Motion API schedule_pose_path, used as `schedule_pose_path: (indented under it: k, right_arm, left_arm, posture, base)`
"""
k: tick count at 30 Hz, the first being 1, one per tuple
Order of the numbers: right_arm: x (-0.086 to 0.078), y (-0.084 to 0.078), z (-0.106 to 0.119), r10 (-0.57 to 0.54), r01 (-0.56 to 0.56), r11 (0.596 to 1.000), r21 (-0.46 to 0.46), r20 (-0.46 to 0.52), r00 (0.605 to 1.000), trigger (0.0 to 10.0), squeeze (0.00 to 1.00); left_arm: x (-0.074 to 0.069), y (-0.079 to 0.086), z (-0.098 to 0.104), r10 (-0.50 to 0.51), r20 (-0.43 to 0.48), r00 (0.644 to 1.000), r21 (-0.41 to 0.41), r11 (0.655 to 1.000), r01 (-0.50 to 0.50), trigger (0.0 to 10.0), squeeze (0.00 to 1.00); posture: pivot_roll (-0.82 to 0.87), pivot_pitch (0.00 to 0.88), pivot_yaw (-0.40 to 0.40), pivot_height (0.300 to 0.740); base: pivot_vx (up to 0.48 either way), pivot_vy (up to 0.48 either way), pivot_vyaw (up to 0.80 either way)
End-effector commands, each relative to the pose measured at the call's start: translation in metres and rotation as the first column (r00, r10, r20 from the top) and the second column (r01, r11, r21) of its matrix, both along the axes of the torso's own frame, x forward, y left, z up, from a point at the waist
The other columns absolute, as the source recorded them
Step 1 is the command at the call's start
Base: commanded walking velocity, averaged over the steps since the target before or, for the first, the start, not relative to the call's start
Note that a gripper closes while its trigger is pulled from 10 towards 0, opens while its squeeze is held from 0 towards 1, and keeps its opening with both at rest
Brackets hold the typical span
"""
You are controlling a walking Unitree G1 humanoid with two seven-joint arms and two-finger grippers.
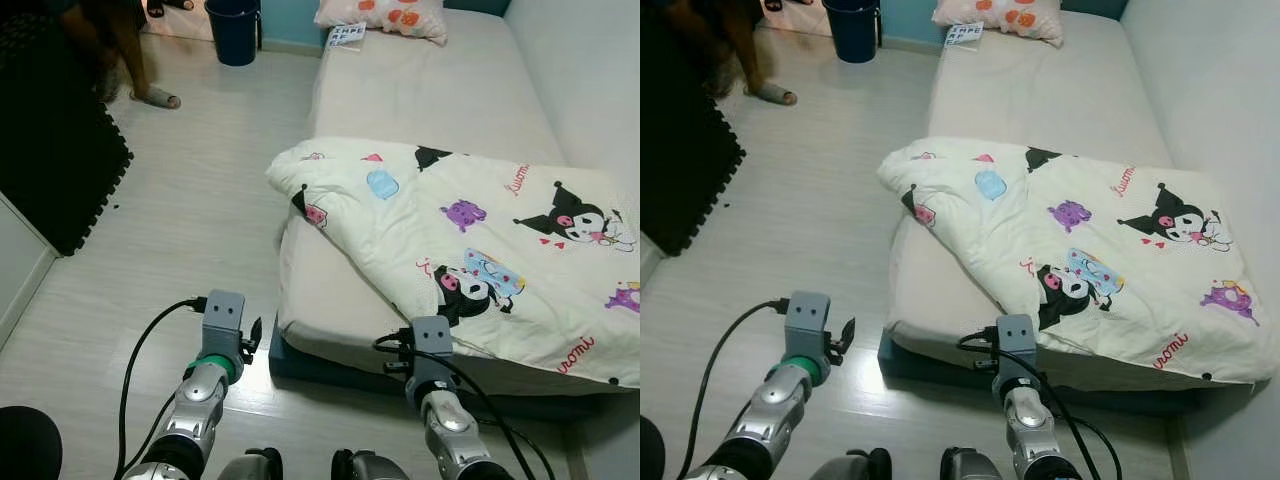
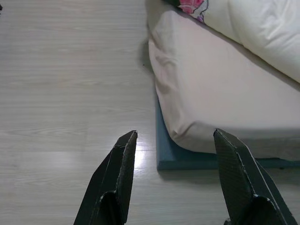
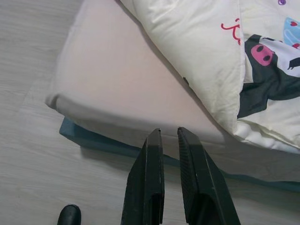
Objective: Clean up the room
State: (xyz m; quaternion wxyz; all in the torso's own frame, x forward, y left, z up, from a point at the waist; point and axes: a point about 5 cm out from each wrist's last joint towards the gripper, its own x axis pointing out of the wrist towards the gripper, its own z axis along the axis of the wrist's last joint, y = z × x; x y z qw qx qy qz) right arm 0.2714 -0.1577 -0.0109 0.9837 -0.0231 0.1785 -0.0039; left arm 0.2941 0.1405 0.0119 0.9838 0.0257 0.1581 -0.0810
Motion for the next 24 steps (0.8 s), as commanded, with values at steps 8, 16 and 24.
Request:
schedule_pose_path:
  k: [8,16,24]
  right_arm:
    - [-0.0063,-0.0054,-0.0052,-0.032,0.032,0.999,0.008,-0.019,0.999,10.0,0.00]
    - [-0.0067,-0.0048,-0.0056,-0.035,0.035,0.999,0.011,-0.021,0.999,10.0,0.00]
    - [-0.0073,-0.0040,-0.0061,-0.036,0.036,0.999,0.015,-0.022,0.999,10.0,0.00]
  left_arm:
    - [-0.0055,-0.0034,-0.0048,-0.021,-0.014,1.000,0.000,1.000,0.021,10.0,0.00]
    - [-0.0055,-0.0037,-0.0039,-0.028,-0.007,1.000,-0.004,1.000,0.028,10.0,0.00]
    - [-0.0055,-0.0035,-0.0036,-0.033,-0.005,0.999,-0.006,0.999,0.033,10.0,0.00]
  posture:
    - [-0.02,0.114,0.023,0.740]
    - [-0.01,0.120,0.026,0.740]
    - [-0.01,0.120,0.031,0.740]
  base:
    - [0.000,0.000,0.00]
    - [0.105,0.000,0.00]
    - [0.330,0.000,0.00]
